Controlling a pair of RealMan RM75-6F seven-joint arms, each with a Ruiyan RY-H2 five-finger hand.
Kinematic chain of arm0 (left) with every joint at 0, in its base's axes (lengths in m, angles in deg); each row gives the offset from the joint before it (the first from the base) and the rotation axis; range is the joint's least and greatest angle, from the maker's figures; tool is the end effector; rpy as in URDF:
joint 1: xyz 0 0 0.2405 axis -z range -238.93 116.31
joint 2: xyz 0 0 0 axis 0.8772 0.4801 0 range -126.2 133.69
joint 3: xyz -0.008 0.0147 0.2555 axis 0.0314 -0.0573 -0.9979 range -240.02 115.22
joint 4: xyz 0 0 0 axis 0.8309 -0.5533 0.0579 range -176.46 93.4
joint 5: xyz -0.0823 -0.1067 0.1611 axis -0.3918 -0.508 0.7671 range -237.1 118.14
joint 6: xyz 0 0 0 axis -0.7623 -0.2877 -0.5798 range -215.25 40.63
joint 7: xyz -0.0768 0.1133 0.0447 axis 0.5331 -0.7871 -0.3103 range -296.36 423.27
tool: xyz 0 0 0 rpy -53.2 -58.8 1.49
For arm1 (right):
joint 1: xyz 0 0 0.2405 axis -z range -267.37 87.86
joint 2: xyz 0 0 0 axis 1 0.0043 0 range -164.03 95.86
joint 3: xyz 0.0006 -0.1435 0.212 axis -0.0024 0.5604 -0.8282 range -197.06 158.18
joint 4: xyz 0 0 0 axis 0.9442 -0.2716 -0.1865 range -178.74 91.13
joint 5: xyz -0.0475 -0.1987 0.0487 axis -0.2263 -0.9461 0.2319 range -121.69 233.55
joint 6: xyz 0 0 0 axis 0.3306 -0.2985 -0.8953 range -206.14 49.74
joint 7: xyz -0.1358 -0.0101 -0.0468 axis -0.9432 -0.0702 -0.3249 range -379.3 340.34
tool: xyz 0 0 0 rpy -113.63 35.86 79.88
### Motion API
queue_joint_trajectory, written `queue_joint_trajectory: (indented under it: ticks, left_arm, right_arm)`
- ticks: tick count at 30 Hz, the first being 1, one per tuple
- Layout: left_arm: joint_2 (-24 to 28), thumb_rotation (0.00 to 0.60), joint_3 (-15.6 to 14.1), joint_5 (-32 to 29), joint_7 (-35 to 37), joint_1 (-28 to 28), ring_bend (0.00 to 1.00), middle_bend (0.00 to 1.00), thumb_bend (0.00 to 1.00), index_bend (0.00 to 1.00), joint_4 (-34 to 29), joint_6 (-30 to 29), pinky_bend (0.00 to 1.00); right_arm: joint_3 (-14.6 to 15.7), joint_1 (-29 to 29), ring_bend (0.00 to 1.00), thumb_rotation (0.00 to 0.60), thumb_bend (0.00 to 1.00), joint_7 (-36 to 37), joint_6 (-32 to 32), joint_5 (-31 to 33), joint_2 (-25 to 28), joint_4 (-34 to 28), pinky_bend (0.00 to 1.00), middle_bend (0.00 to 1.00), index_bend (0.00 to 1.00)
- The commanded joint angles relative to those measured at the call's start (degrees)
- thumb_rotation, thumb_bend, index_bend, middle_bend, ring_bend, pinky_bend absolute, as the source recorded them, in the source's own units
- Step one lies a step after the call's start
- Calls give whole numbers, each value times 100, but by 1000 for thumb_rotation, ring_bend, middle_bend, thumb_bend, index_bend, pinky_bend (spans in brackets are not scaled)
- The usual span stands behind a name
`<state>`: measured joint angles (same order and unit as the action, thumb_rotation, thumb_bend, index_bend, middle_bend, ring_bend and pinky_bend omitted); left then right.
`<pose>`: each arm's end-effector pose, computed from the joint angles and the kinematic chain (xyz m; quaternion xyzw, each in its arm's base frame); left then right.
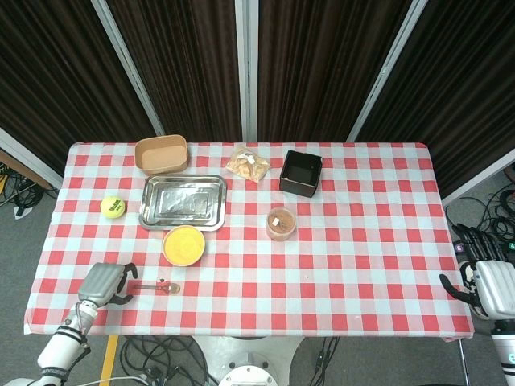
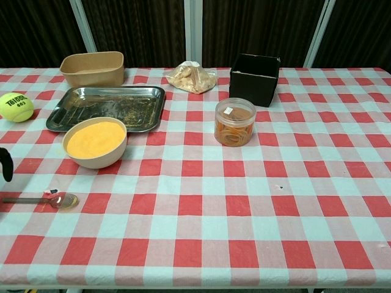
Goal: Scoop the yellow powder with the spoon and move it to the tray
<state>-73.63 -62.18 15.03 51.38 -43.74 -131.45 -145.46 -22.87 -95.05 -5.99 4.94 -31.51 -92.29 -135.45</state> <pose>-0.2925 0.2175 0.0251 -0.7049 -0.4837 -0.2572 0.4505 -0.3167 -0.1862 0.1898 0.5805 -0.4221 0.4236 0.5525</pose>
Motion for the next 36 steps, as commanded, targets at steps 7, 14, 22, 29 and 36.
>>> queue_joint_trajectory:
  ticks: [7, 14, 22, 29, 36]
  left_arm:
    - [-320, 600, 11, -318, -161, 117, 913, 883, 291, 537, 133, 134, 1000]
    - [-464, 600, 49, -566, -336, 229, 921, 891, 336, 538, 115, 221, 1000]
    - [-605, 600, 47, -744, -521, 285, 924, 897, 343, 561, 139, 174, 1000]
    - [-676, 600, 19, -869, -577, 320, 926, 901, 354, 584, 203, 191, 1000]
    - [-727, 600, -4, -904, -562, 345, 926, 903, 377, 597, 278, 184, 1000]
  right_arm:
    - [7, 7, 0, 600, 238, 21, -13, 31, -12, 32, 0, 63, 0]
    - [8, 7, 0, 600, 239, 45, -26, 51, -13, 59, 0, 63, 0]
    - [13, 12, 0, 600, 238, 83, -45, 79, -27, 105, 0, 63, 0]
    - [16, 14, 0, 600, 239, 105, -59, 94, -35, 134, 0, 64, 0]
    - [16, 15, 0, 600, 239, 105, -64, 103, -39, 136, 0, 64, 0]
